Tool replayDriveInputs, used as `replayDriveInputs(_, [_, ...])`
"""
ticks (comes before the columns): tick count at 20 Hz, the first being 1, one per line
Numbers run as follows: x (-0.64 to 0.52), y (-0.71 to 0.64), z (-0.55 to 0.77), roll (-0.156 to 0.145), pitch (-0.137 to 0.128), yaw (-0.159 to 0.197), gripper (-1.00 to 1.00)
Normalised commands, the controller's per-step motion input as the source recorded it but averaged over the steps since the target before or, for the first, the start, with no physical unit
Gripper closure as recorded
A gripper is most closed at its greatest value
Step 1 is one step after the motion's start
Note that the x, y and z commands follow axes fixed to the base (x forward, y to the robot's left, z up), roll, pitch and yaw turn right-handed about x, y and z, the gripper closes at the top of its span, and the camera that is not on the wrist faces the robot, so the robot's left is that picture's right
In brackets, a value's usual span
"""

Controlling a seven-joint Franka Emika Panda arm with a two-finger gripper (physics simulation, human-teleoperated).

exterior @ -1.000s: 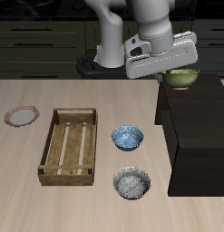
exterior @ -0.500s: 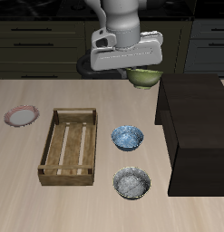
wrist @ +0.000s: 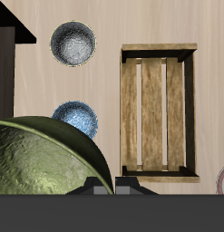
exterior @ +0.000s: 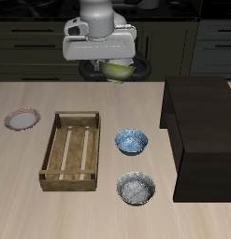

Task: Place the green bowl and the black bowl in the wooden tray

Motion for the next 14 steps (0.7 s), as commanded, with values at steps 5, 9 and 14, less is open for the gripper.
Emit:
replayDriveInputs(5, [-0.13,-0.28,0.01,0.030,-0.026,0.047,1.00])
replayDriveInputs(9, [-0.05,-0.47,0.06,-0.034,-0.025,0.011,1.00])
replayDriveInputs(14, [-0.05,-0.35,0.02,-0.037,-0.004,-0.020,1.00])
